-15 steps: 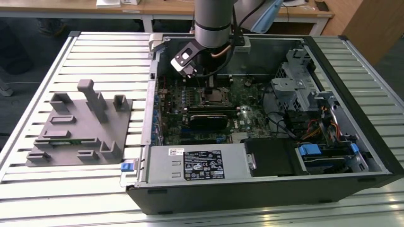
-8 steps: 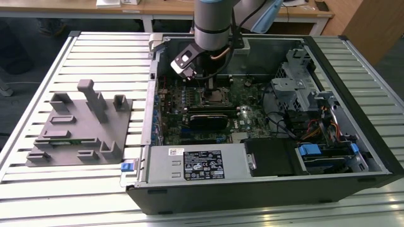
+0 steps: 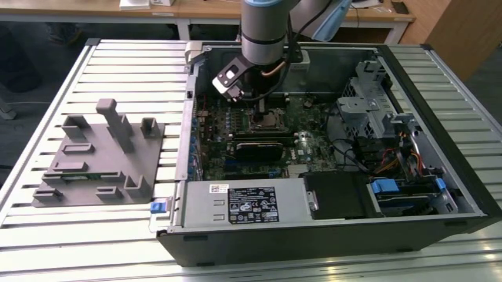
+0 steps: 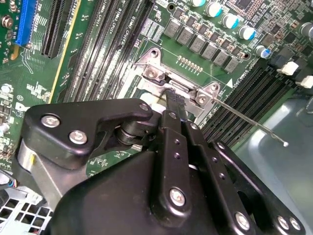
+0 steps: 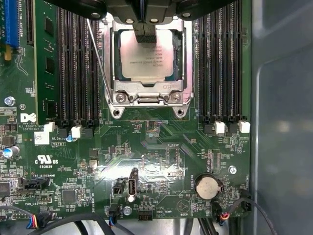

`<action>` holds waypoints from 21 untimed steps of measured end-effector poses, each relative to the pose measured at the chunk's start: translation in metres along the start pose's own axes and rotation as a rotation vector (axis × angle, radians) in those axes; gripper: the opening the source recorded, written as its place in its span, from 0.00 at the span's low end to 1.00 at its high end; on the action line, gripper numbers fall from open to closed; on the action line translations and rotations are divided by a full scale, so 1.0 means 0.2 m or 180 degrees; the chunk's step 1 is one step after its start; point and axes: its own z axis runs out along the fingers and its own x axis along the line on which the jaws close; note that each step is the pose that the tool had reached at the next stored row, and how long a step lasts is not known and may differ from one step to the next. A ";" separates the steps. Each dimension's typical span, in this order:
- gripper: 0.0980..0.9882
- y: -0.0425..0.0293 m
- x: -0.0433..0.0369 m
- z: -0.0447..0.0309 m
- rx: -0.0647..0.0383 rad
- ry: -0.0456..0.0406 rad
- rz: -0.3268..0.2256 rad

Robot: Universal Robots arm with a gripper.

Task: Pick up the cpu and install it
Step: 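Close the cpu cover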

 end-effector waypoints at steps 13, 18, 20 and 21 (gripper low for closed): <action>0.01 0.027 0.002 -0.042 0.0000 0.0001 0.0000; 0.01 0.049 0.003 -0.045 0.0002 0.0002 0.0000; 0.01 0.065 0.003 -0.044 0.0002 0.0003 0.0000; 0.01 0.072 0.004 -0.044 0.0002 0.0003 0.0000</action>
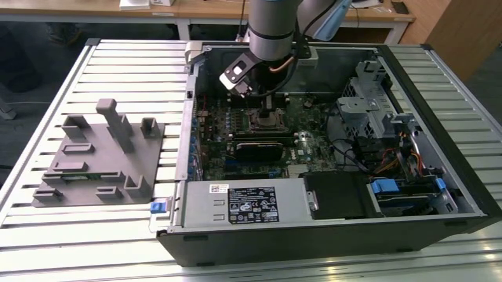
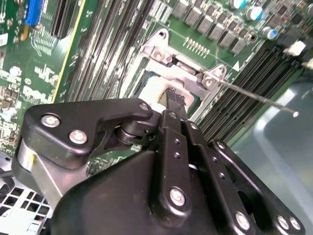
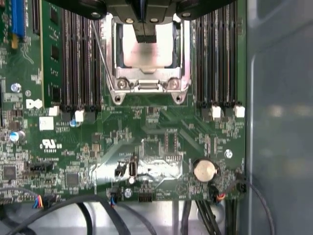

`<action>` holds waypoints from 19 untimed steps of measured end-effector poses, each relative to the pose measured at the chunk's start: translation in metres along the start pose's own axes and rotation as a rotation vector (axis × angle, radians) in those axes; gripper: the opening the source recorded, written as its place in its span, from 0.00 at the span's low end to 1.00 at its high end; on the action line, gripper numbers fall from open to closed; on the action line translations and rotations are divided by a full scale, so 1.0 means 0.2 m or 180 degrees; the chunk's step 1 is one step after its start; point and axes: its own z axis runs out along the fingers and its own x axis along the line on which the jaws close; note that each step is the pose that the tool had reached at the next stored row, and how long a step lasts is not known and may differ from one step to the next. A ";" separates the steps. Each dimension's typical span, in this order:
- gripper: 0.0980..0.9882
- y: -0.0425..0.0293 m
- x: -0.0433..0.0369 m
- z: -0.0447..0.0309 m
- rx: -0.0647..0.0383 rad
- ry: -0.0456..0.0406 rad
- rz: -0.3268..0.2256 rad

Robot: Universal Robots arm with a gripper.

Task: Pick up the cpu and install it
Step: 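Close the cpu cover, then install the first cpu locking lever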

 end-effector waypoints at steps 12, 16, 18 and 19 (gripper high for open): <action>0.01 0.034 0.001 0.001 0.0000 0.0001 0.0000; 0.01 0.034 0.001 -0.006 0.0000 0.0001 0.0000; 0.01 0.035 0.002 -0.018 0.0000 0.0001 0.0000; 0.01 0.035 0.002 -0.026 0.0000 0.0001 0.0000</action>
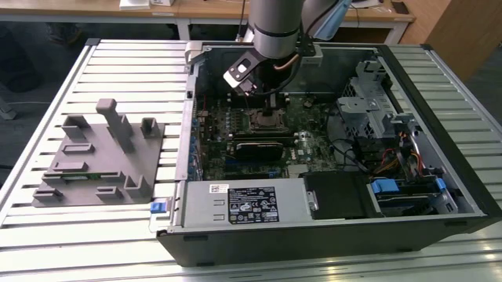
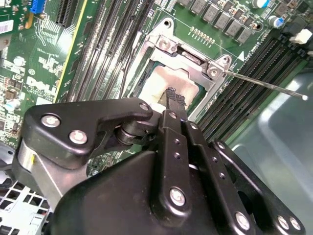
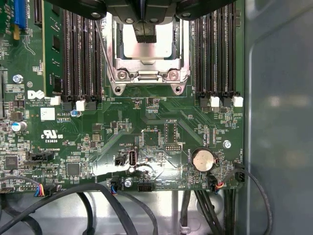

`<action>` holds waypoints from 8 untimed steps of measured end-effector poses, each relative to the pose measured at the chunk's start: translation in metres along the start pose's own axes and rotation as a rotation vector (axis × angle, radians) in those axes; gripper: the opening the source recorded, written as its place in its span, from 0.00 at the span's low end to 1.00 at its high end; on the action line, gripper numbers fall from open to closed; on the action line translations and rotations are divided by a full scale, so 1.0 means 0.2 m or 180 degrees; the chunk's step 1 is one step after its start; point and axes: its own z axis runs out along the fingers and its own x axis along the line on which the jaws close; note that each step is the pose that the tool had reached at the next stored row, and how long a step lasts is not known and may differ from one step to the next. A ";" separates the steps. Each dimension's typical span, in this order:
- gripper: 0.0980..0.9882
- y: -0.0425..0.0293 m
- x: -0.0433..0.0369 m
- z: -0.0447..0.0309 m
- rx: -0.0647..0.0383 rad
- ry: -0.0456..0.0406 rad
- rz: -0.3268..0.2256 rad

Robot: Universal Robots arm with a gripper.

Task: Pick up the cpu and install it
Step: 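Install the first cpu locking lever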

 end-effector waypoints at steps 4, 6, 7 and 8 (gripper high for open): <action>0.01 0.001 0.001 -0.040 0.0000 0.0000 0.0000; 0.01 0.002 0.002 -0.058 0.0000 0.0000 0.0000; 0.01 0.002 0.002 -0.067 0.0000 0.0000 0.0000; 0.01 0.003 0.002 -0.078 0.0000 0.0000 0.0000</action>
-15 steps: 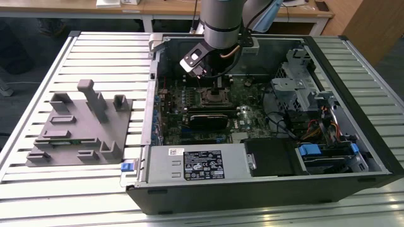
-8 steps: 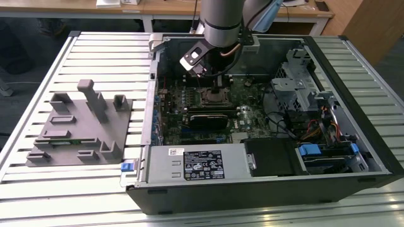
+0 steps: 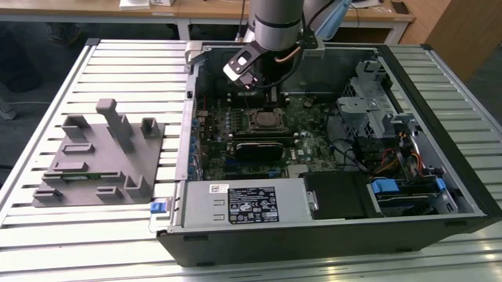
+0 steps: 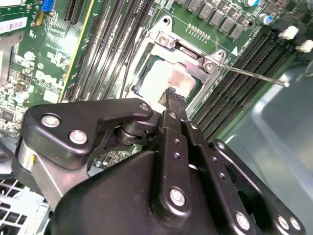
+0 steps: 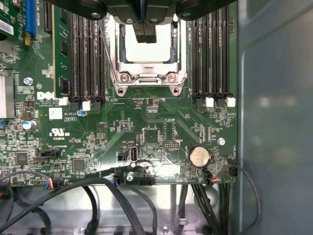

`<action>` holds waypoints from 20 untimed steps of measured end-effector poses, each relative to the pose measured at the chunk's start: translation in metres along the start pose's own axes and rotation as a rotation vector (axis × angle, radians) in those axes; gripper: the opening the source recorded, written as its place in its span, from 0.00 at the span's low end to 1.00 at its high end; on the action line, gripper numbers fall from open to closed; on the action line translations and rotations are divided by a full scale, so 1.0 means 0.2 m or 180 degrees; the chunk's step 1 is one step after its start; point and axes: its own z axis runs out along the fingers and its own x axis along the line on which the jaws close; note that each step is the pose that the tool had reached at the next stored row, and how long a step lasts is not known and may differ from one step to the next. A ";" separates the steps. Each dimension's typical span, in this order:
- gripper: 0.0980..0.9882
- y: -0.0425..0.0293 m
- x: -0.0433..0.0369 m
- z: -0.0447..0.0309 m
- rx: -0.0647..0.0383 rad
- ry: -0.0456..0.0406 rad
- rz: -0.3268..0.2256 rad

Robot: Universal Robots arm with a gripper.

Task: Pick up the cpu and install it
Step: 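Install the first cpu locking lever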

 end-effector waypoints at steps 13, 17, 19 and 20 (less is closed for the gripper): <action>0.01 0.007 0.006 -0.187 0.0000 -0.0001 0.0000; 0.01 0.008 0.007 -0.234 0.0000 0.0000 -0.0003; 0.01 0.008 0.007 -0.234 0.0002 0.0003 -0.0078; 0.01 0.008 0.007 -0.233 0.0004 0.0005 -0.0135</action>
